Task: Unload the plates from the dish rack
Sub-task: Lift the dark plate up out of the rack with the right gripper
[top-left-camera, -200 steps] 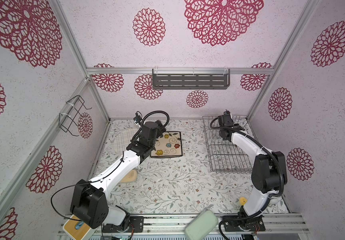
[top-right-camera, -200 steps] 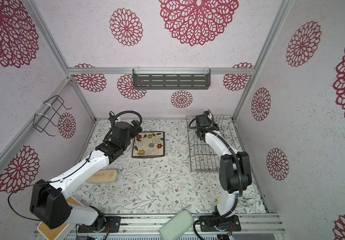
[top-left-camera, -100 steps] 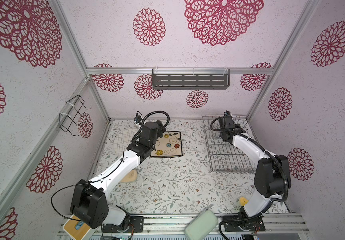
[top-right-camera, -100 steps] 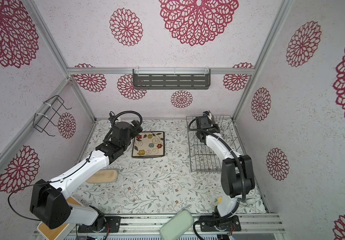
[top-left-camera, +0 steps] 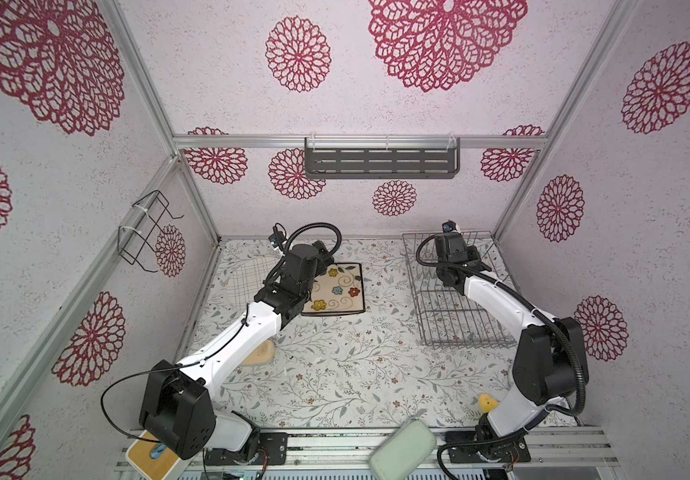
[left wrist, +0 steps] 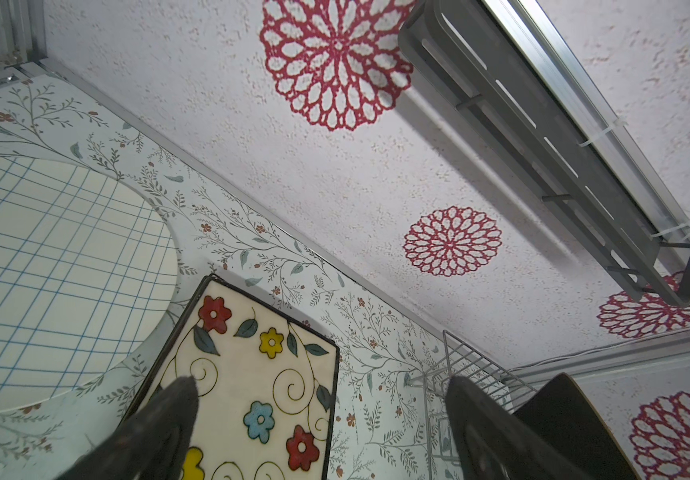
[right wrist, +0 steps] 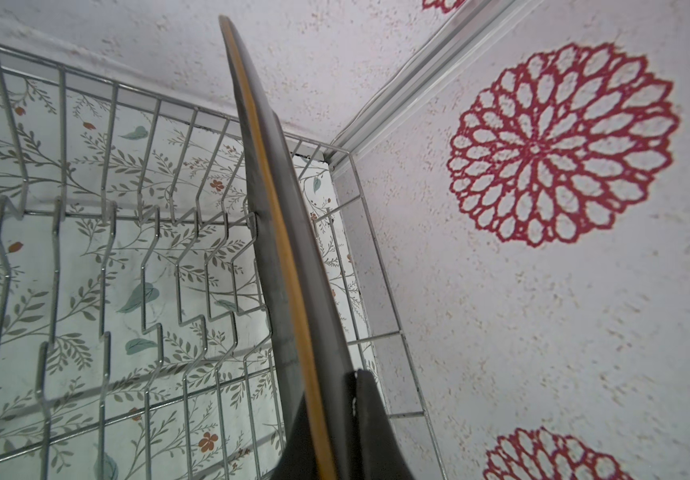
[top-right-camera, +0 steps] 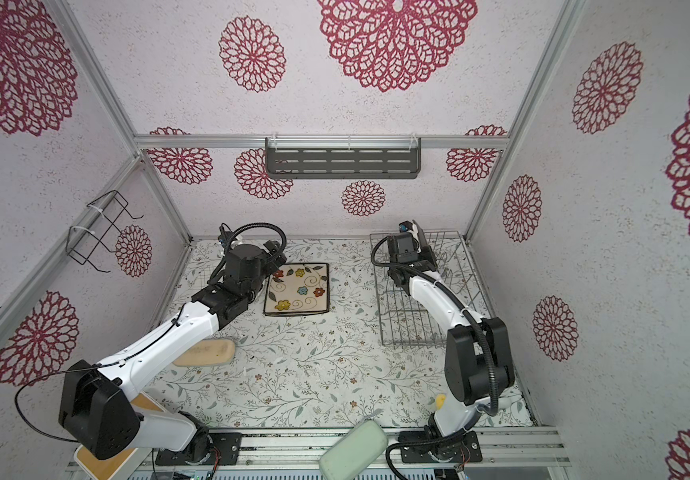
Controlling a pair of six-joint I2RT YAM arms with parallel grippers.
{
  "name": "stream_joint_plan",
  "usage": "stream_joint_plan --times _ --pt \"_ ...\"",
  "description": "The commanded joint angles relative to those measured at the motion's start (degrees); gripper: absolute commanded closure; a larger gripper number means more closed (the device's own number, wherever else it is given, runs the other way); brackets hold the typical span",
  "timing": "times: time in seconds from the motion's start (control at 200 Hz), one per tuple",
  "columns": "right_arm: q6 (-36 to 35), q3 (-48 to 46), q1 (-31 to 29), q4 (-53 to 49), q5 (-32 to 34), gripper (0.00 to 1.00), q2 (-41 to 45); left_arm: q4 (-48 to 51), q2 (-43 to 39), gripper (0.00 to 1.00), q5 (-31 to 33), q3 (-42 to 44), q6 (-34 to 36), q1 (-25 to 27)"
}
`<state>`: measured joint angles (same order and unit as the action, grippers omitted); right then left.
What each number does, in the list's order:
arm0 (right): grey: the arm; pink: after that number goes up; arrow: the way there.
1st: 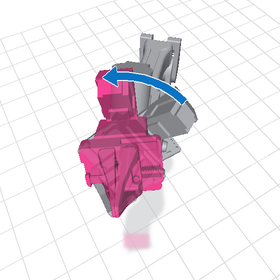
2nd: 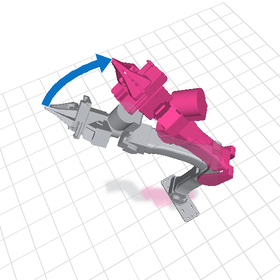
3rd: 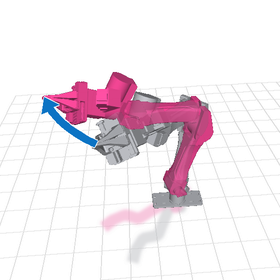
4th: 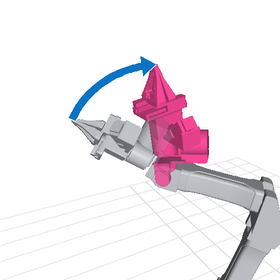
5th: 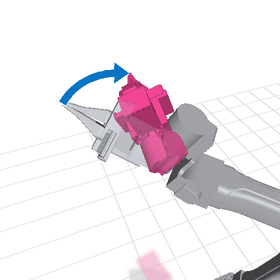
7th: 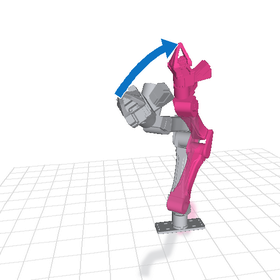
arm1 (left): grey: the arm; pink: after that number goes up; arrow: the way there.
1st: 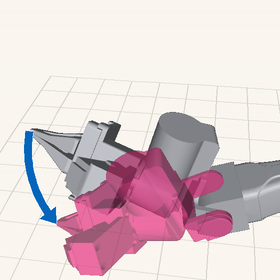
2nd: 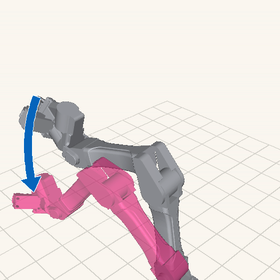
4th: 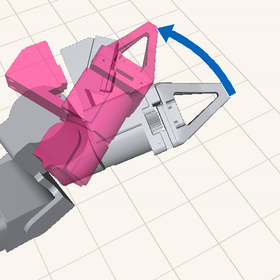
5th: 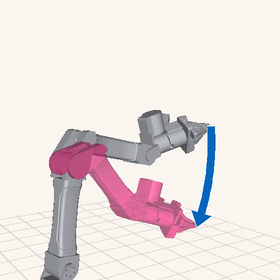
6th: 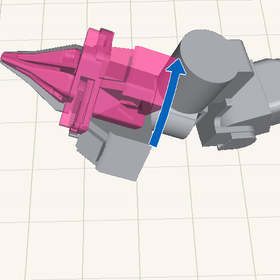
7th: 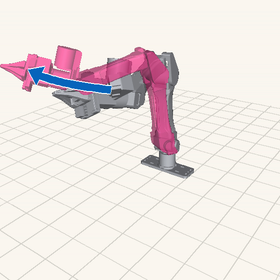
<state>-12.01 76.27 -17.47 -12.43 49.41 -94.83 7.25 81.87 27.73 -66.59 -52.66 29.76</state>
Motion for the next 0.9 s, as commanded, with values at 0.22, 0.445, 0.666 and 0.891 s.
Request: stream_joint_plan --times 0.22,0.445,0.666,0.891 --pt "-3.25 1.03 -0.85 12.01 6.39 1.0 8.63 -0.2 -1.64 0.03 1.69 -0.48 0.02 1.06" --pt "-5.19 0.11 -1.75 14.27 6.47 1.0 11.61 -0.41 -1.8 0.03 2.07 -0.38 -0.23 1.44" --pt "-7.7 0.28 -3.42 15.33 7.56 1.0 14.02 -0.48 -1.73 0.03 2.16 -0.82 -0.26 2.31" --pt "-10.03 -0.36 -6.49 15.94 7.71 1.0 17.82 -1.73 -1.67 0.03 0.27 -0.83 0.32 2.67"
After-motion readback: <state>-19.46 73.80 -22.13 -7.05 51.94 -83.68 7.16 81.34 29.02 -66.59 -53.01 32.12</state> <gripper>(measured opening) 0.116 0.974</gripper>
